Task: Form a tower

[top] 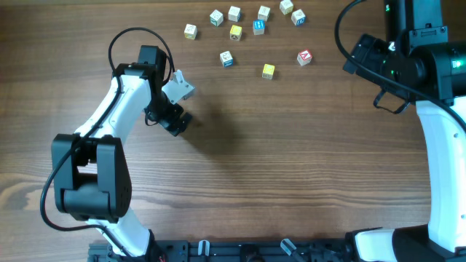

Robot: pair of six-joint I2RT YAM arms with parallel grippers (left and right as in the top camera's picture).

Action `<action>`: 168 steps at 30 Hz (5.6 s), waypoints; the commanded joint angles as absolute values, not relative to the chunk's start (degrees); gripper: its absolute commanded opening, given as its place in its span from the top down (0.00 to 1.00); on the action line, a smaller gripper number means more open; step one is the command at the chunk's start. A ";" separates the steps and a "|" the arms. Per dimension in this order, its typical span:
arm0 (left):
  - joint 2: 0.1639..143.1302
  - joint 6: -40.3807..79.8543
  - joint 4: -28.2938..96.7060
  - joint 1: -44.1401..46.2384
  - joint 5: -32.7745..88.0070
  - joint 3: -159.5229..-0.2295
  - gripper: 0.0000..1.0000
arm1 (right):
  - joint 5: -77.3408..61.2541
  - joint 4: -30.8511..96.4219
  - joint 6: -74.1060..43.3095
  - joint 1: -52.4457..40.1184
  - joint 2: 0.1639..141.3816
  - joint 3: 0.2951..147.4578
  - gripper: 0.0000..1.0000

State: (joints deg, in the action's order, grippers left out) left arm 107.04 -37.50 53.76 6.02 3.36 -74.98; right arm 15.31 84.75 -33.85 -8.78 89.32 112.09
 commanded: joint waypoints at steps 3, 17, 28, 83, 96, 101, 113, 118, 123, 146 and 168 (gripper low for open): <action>108.71 -38.76 53.80 5.76 4.93 -74.76 0.00 | 16.47 84.62 -34.54 -8.49 89.91 111.90 0.00; 108.73 -38.79 52.03 5.76 6.42 -72.84 0.00 | 16.47 84.62 -34.54 -8.49 89.91 111.90 0.00; 108.77 -38.57 48.73 5.34 6.44 -71.44 0.00 | 16.47 84.60 -34.52 -8.49 89.93 111.90 0.00; 108.77 -43.88 49.93 5.34 4.19 -71.46 0.00 | 16.47 84.60 -34.54 -8.49 89.93 111.90 0.00; 108.77 -45.71 59.20 5.41 2.20 -79.61 0.00 | 16.47 84.62 -34.52 -8.49 89.93 111.90 0.00; 108.77 -47.83 60.73 7.77 1.78 -79.64 0.00 | 16.47 84.62 -34.52 -8.49 89.93 111.90 0.00; 110.04 -47.86 57.87 10.74 -1.61 -79.64 0.01 | 16.47 84.62 -34.52 -8.49 89.91 111.90 0.00; 115.63 -47.81 57.91 10.76 -3.07 -79.64 0.01 | 16.47 84.62 -34.52 -8.49 89.93 111.90 0.00; 116.64 -47.83 57.56 10.74 -4.21 -79.64 0.00 | 16.47 84.62 -34.54 -8.49 89.91 111.90 0.01; 113.14 -47.83 58.74 10.76 -2.44 -82.52 0.00 | 16.47 84.62 -34.52 -8.49 89.91 111.90 0.00; 113.25 -49.30 59.59 10.72 -1.96 -82.39 0.10 | 16.47 84.62 -34.52 -8.49 89.93 111.90 0.00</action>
